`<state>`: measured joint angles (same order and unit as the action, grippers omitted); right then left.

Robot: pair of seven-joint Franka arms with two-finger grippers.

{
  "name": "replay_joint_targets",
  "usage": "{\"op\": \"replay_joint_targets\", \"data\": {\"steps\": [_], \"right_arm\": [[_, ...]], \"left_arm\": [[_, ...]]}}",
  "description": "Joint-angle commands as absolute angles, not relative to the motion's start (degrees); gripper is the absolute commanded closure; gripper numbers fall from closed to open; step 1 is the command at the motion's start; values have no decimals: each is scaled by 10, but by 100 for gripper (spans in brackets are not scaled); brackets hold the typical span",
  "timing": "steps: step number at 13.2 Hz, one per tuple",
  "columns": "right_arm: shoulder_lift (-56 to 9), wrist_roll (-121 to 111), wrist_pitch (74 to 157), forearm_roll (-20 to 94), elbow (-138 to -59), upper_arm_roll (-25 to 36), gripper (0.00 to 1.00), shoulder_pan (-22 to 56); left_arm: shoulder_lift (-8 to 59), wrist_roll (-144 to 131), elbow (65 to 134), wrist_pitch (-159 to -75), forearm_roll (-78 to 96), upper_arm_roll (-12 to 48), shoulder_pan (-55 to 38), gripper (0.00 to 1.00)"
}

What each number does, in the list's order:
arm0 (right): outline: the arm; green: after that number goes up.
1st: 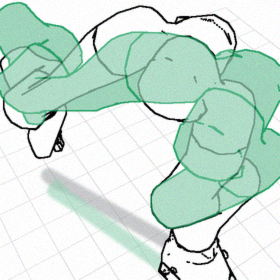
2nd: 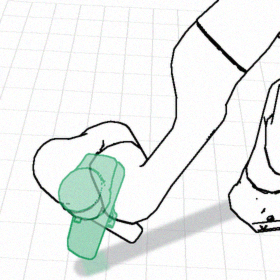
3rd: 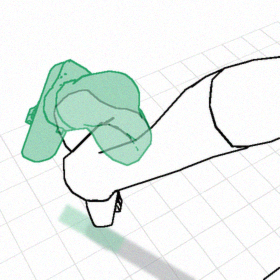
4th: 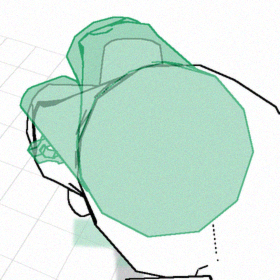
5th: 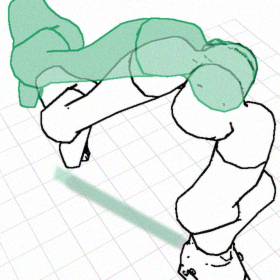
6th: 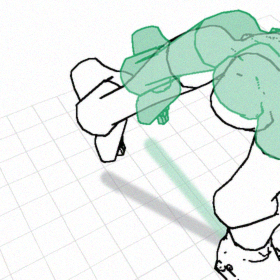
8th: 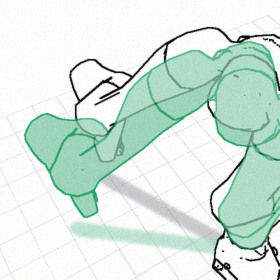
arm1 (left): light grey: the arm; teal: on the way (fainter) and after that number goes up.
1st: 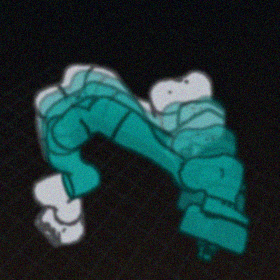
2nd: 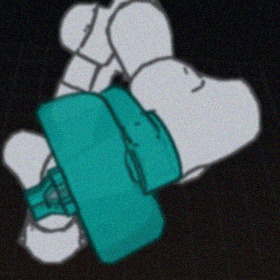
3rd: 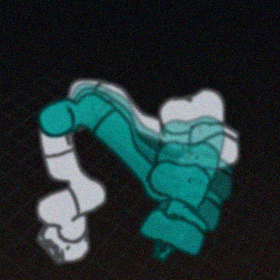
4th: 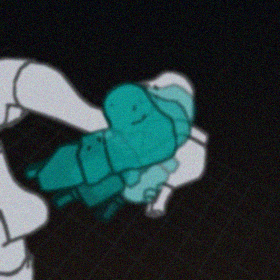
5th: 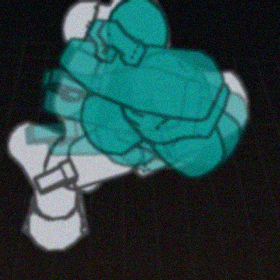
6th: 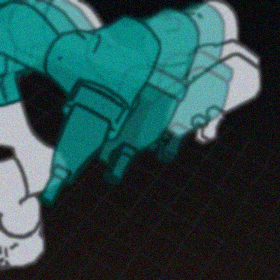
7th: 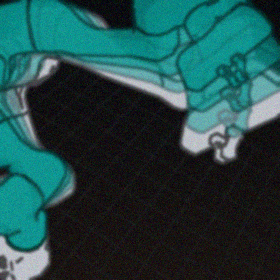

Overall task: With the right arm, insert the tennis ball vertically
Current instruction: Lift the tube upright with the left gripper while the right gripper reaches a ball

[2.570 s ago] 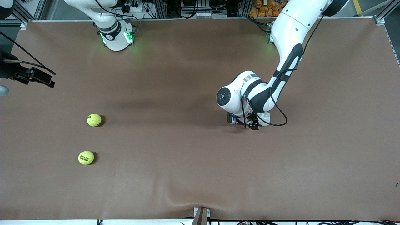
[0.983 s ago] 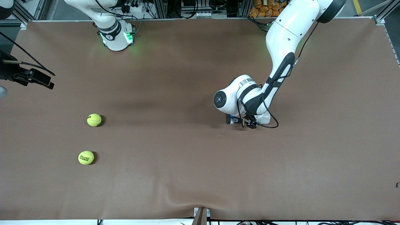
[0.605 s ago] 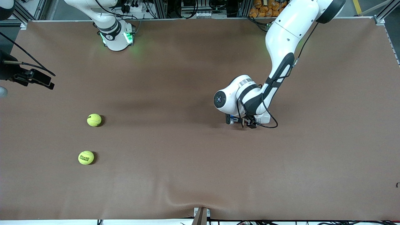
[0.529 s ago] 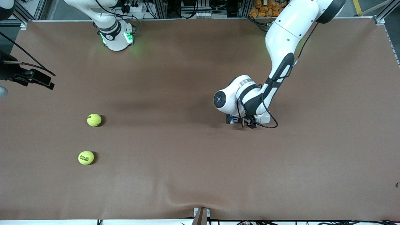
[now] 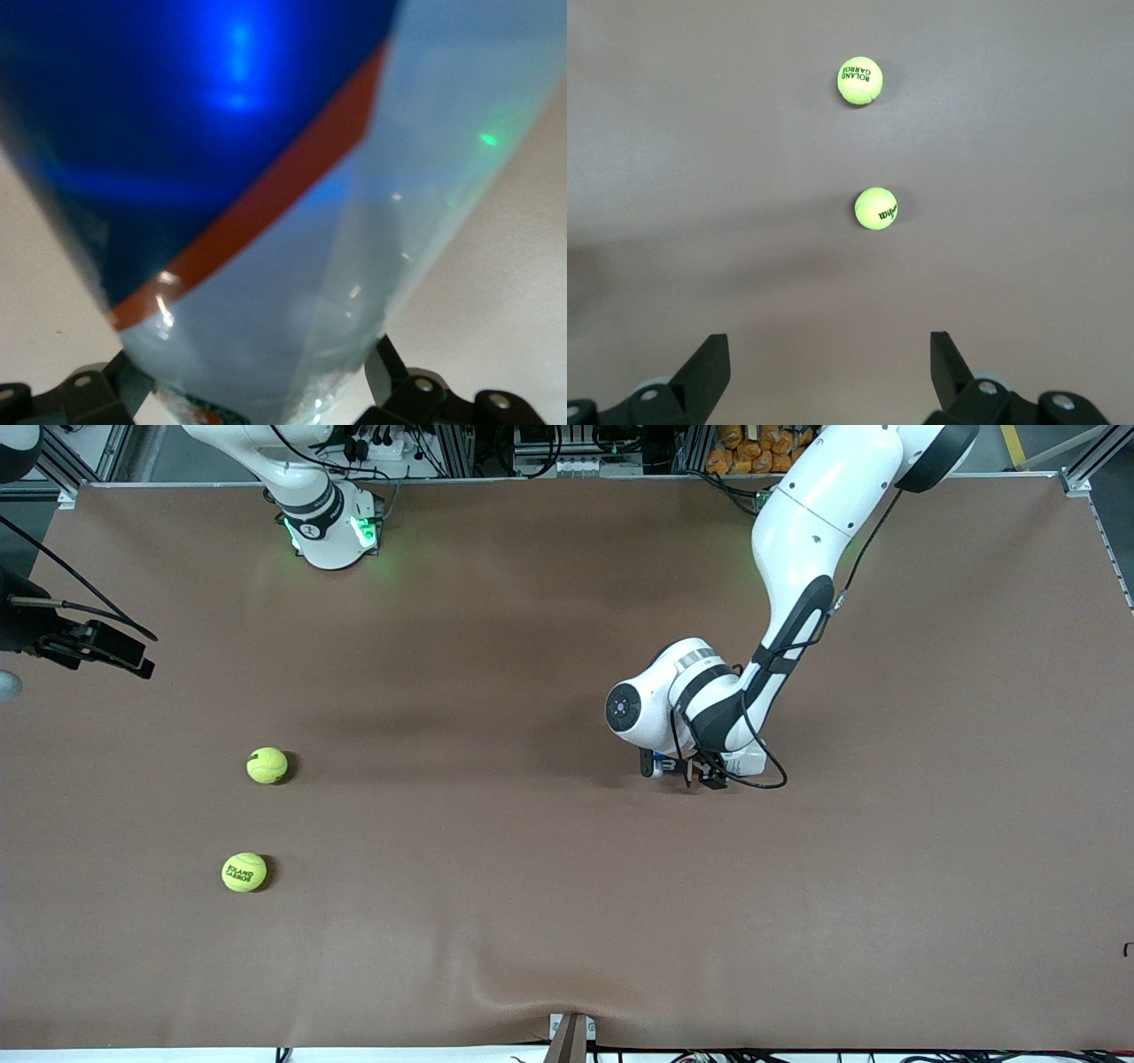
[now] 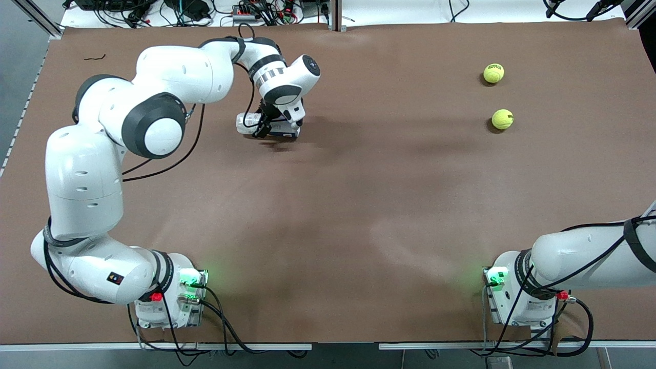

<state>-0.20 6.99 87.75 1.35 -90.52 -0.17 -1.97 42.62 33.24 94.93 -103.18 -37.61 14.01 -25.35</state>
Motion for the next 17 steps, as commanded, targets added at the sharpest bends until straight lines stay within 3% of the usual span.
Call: {"op": "replay_joint_targets", "data": {"steps": [1, 17], "right_arm": [[-1, 76, 878, 8, -904, -11, 0, -30], [-6, 79, 886, 4, -907, -13, 0, -24]], "left_arm": [[433, 316, 947, -1028, -400, 137, -260, 3], [429, 316, 933, -1028, -390, 140, -260, 21]]}}
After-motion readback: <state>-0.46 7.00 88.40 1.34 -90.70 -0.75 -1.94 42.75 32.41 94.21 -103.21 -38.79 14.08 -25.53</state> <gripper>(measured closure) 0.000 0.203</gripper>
